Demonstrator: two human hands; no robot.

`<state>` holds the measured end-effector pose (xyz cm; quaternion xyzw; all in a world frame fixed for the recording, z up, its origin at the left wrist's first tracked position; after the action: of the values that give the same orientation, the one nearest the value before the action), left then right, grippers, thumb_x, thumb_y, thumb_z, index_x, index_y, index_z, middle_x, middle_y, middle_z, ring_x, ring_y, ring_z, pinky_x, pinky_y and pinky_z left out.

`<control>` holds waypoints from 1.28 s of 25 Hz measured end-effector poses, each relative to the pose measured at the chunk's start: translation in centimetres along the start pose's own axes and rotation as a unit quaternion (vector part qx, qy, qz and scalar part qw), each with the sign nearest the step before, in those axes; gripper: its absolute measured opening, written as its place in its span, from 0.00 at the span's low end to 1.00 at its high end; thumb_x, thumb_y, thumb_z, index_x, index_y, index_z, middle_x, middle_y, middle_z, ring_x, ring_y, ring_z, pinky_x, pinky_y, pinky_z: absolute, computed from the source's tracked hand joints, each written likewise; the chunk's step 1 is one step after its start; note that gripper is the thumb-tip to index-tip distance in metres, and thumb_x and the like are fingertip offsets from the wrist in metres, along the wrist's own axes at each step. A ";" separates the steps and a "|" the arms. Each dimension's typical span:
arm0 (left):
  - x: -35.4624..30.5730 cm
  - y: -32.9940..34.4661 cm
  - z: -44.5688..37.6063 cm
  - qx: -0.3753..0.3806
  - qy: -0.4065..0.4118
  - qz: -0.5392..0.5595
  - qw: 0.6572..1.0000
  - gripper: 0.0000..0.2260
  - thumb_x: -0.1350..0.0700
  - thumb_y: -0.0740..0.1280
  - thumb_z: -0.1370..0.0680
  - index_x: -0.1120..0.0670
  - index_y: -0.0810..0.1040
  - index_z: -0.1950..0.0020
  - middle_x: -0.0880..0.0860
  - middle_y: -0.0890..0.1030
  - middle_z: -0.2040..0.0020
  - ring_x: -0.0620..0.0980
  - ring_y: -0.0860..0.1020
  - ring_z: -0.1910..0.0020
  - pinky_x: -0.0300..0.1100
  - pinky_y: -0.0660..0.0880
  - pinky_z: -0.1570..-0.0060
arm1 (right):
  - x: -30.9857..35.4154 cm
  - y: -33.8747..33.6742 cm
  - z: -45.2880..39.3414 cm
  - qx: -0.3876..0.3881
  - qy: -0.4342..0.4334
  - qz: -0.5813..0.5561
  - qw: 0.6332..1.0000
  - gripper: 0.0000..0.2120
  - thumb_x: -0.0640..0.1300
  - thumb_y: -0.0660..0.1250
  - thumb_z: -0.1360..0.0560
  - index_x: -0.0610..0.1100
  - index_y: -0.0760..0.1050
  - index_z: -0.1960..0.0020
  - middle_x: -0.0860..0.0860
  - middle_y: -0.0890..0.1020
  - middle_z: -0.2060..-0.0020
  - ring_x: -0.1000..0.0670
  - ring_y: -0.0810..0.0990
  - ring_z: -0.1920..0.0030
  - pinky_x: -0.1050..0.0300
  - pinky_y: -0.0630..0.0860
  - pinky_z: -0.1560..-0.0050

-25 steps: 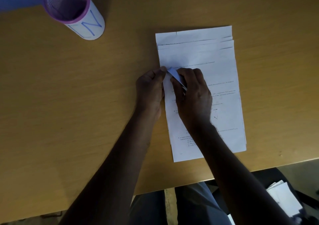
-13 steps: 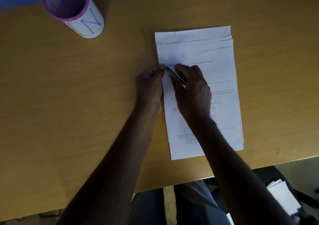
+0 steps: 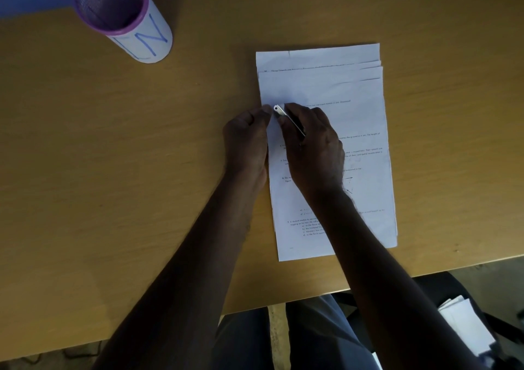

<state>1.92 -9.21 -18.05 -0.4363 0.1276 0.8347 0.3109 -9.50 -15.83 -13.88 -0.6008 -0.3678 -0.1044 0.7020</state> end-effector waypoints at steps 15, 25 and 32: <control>-0.5 -0.1 0.3 -0.021 0.006 -0.008 1.000 0.15 0.59 0.69 0.18 0.45 0.81 0.63 0.44 0.83 0.64 0.40 0.81 0.60 0.34 0.78 0.54 | -0.3 0.0 -0.5 0.020 0.065 -0.050 0.996 0.18 0.56 0.63 0.16 0.50 0.80 0.32 0.53 0.85 0.40 0.52 0.84 0.43 0.58 0.81 0.48; -0.4 -0.1 0.3 -0.031 0.009 0.005 0.999 0.13 0.60 0.69 0.18 0.50 0.83 0.61 0.54 0.85 0.60 0.50 0.83 0.57 0.43 0.80 0.53 | 0.1 0.4 0.2 -0.025 0.082 -0.015 0.996 0.17 0.56 0.64 0.16 0.50 0.81 0.32 0.52 0.86 0.41 0.52 0.85 0.46 0.64 0.76 0.52; -0.7 0.0 0.5 -0.026 0.006 -0.002 1.000 0.13 0.60 0.68 0.17 0.51 0.80 0.62 0.61 0.81 0.55 0.55 0.79 0.54 0.47 0.75 0.50 | -0.7 0.4 -0.5 0.014 0.128 -0.121 0.984 0.15 0.55 0.65 0.16 0.52 0.82 0.35 0.55 0.86 0.41 0.51 0.86 0.45 0.52 0.84 0.47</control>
<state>1.84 -9.24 -17.20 -0.4494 0.1063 0.8346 0.3003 -9.54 -16.41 -14.60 -0.5242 -0.3461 -0.2593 0.7336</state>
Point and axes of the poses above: each hand's wrist, its own z-axis away from the middle knuckle, its own y-axis out of the palm, x = y × z, the point moved 8 cm from there along -z, towards the middle knuckle
